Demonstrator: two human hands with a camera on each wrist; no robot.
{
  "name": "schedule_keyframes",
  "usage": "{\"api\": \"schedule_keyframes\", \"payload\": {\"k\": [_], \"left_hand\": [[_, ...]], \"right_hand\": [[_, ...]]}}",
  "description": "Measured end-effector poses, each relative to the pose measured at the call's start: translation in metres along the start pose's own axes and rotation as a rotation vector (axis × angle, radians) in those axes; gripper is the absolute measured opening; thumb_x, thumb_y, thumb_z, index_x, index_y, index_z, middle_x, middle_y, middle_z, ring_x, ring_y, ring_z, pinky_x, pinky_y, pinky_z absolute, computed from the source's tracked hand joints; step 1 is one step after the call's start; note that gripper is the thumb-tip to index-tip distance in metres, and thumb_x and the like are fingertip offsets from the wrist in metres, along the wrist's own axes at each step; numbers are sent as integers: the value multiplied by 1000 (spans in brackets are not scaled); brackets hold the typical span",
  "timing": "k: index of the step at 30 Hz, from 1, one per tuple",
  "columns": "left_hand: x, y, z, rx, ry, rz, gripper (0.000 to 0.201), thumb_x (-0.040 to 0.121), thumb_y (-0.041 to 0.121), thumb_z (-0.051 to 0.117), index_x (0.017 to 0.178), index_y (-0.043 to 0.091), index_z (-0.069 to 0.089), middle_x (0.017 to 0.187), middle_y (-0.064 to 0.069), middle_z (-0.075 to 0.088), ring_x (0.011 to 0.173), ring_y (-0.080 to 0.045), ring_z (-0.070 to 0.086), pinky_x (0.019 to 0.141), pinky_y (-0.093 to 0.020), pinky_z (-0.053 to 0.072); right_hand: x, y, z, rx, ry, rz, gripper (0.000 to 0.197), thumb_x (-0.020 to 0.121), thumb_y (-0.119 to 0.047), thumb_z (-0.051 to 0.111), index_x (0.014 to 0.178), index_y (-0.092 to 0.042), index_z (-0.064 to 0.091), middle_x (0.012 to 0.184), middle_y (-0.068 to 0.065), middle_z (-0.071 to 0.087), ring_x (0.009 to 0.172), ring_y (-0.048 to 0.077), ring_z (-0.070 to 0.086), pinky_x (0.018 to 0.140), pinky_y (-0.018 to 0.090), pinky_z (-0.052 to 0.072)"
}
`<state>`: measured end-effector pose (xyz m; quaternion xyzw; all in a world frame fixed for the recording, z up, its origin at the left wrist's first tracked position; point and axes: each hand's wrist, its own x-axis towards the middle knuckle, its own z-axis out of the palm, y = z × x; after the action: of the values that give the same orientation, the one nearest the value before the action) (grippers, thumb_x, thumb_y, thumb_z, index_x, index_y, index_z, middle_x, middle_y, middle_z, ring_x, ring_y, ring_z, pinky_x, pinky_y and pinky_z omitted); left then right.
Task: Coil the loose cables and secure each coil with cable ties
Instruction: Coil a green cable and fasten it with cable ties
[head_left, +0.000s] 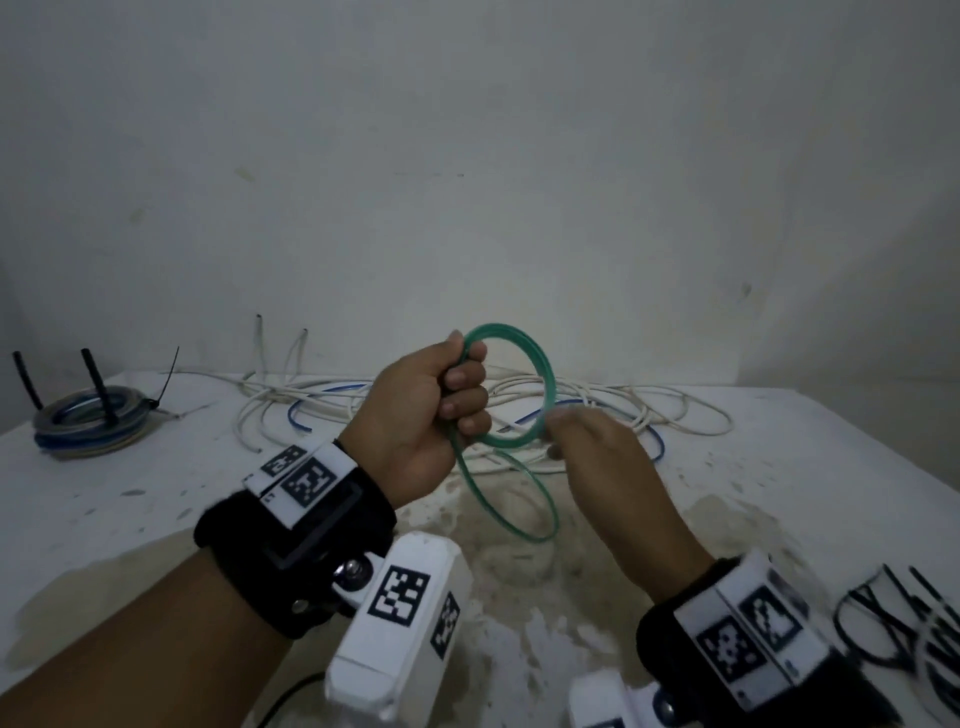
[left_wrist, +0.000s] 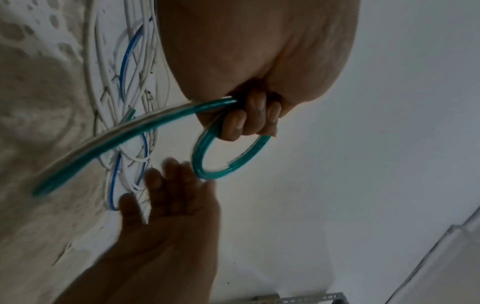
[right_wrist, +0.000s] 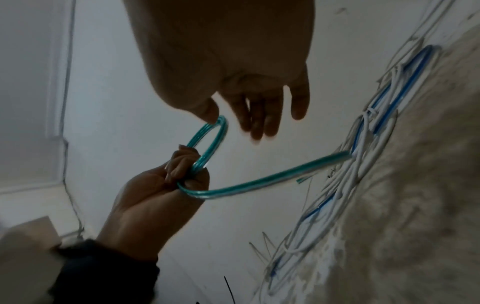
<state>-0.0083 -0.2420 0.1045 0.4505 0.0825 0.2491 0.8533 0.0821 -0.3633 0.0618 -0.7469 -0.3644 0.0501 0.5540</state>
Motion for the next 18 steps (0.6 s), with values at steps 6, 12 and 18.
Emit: {"api": "schedule_keyframes", "payload": {"k": [6,12,18], "left_hand": [[-1,13,-14,-4,21,18,30,102,27,35,81,12,50,53,7,32,38,-6,26,40,-18,30],[-9,12,-25,150,23,2,31,101,27,37,82,9,53,55,4,36,41,-9,32,44,-21,39],[-13,12,-31,181,88,-3,31,101,29,39,83,8,54,52,6,30,39,-6,24,38,-18,27]], "right_hand": [[-20,12,9,-389,-402,-316,17,92,-32,58,92,-23,71,81,-11,61,77,4,53,68,15,38],[1,31,-7,-796,-137,-213,23,90,-40,58,101,-27,73,98,0,65,92,18,56,73,27,39],[3,27,1,-8,-49,2,8,91,-21,59,93,-21,67,87,-6,68,75,9,63,68,15,50]]}}
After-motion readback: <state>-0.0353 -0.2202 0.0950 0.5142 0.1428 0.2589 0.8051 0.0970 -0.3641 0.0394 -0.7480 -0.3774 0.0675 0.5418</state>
